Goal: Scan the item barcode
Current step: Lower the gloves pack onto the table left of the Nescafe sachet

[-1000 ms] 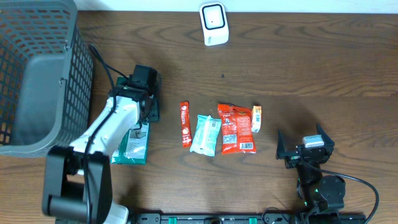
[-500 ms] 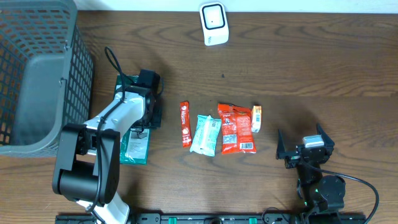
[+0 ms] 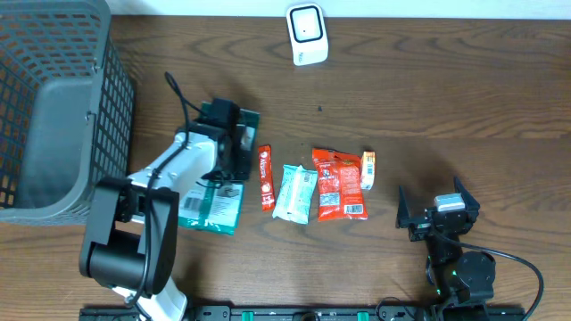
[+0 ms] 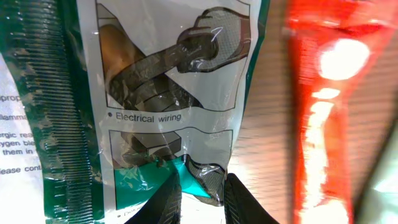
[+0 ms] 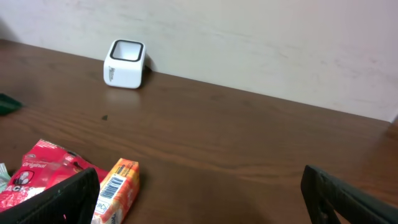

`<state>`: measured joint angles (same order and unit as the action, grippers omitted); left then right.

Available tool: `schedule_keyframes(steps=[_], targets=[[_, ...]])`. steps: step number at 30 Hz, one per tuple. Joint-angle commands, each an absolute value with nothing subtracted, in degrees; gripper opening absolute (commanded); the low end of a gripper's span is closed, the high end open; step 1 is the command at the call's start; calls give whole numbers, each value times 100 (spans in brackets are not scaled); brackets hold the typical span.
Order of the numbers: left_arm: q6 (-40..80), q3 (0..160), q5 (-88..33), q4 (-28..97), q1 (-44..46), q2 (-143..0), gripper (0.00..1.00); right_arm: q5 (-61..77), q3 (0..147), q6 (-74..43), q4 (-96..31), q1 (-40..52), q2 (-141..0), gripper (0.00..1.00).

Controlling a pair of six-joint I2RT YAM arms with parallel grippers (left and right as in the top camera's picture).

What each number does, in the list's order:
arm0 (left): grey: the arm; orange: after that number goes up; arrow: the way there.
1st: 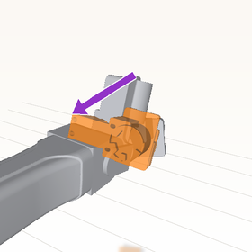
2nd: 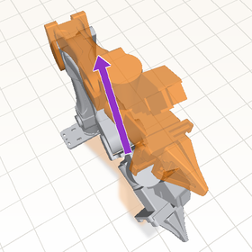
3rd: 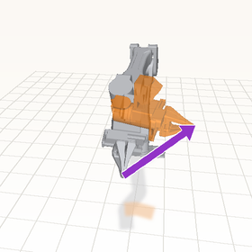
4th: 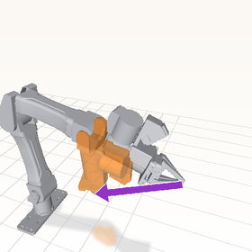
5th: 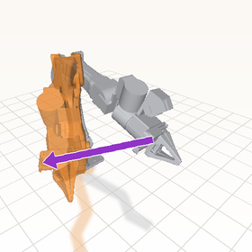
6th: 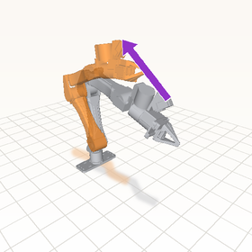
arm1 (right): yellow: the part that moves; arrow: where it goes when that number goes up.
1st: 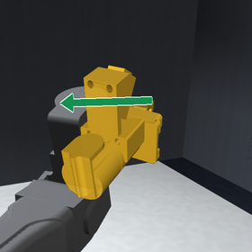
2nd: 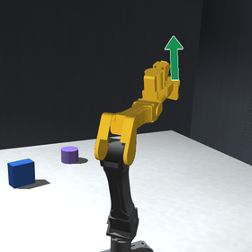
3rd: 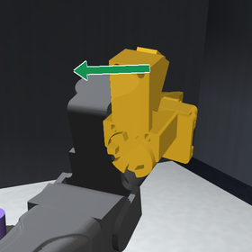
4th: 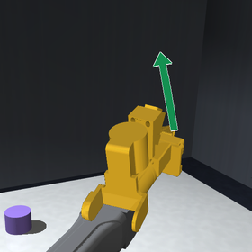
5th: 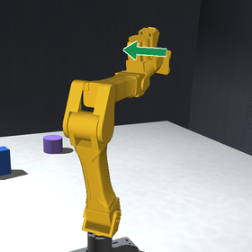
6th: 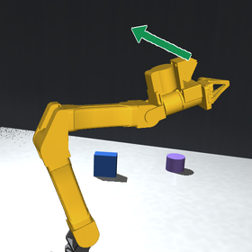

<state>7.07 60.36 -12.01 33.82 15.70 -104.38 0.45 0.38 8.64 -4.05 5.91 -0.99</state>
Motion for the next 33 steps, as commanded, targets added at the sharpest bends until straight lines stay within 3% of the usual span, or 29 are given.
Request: schedule_keyframes(steps=[1,9,12,16,24,33], targets=[[998,5961,-1533,3393,1708,-10624,24,71,32,928,-429,609,-75,99],[2073,6023,-1170,3310,1680,-10182,26,71,32,928,-429,609,-75,99],[2069,6139,-882,3312,1667,-9837,42,71,32,928,-429,609,-75,99],[2069,6230,-285,3306,1662,-9292,53,71,32,928,-429,609,-75,99],[2067,6169,1306,3686,1544,-9030,50,71,32,928,-429,609,-75,99],[2069,5913,1240,3879,954,-9417,47,71,32,928,-429,609,-75,99]])
